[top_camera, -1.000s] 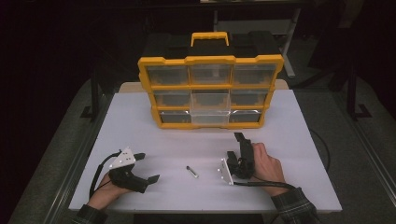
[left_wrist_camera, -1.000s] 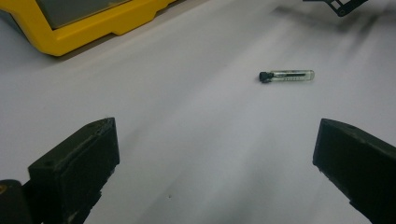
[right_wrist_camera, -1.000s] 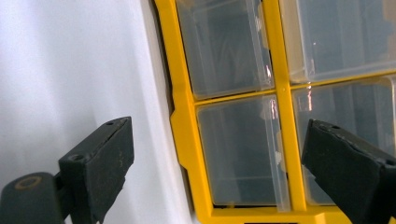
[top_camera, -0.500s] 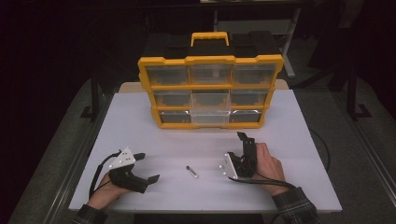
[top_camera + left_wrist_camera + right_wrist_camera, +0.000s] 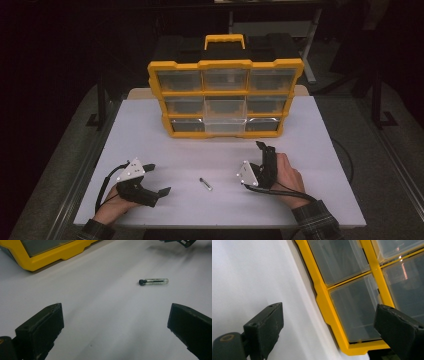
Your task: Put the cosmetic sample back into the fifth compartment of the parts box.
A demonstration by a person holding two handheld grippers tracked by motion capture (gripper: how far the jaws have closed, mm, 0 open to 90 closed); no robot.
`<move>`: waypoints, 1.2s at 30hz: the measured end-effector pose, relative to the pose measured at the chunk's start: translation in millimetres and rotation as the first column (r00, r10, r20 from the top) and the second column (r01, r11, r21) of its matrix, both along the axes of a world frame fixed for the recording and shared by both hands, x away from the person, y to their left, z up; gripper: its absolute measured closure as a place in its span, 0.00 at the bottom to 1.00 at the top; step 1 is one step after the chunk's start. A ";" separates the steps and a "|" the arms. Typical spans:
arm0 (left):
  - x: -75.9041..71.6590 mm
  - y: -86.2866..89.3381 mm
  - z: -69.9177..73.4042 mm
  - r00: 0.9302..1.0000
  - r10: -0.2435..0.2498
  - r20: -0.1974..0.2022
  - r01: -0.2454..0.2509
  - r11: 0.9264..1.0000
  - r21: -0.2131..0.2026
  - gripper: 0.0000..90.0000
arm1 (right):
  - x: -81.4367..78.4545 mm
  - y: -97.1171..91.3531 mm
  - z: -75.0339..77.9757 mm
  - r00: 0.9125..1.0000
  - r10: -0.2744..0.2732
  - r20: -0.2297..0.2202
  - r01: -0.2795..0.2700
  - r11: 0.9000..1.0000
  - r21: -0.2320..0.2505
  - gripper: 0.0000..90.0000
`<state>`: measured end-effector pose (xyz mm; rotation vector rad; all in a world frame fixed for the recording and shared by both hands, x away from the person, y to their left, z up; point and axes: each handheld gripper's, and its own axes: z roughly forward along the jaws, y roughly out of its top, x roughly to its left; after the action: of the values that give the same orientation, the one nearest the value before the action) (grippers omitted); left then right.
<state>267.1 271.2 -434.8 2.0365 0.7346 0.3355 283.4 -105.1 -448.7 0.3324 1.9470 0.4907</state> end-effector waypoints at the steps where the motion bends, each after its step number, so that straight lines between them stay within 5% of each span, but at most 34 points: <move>1: 0.1 -0.2 -0.2 1.000 0.000 0.000 0.000 1.000 -0.001 0.00 | 0.4 -0.4 0.1 1.000 -0.003 -0.010 0.003 1.000 0.009 0.10; 16: 0.5 -0.6 -0.9 1.000 -0.001 -0.007 0.001 1.000 0.001 0.00 | 5.2 -6.0 3.2 0.994 -0.034 -0.107 0.048 0.991 0.122 0.10; 36: 1.2 0.0 -0.8 1.000 -0.004 -0.004 0.004 1.000 0.002 0.00 | 11.9 -14.3 8.5 0.980 -0.054 -0.193 0.091 0.978 0.188 0.10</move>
<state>268.4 271.2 -435.6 2.0409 0.7331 0.3303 295.3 -119.4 -440.2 0.5920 2.0632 0.6237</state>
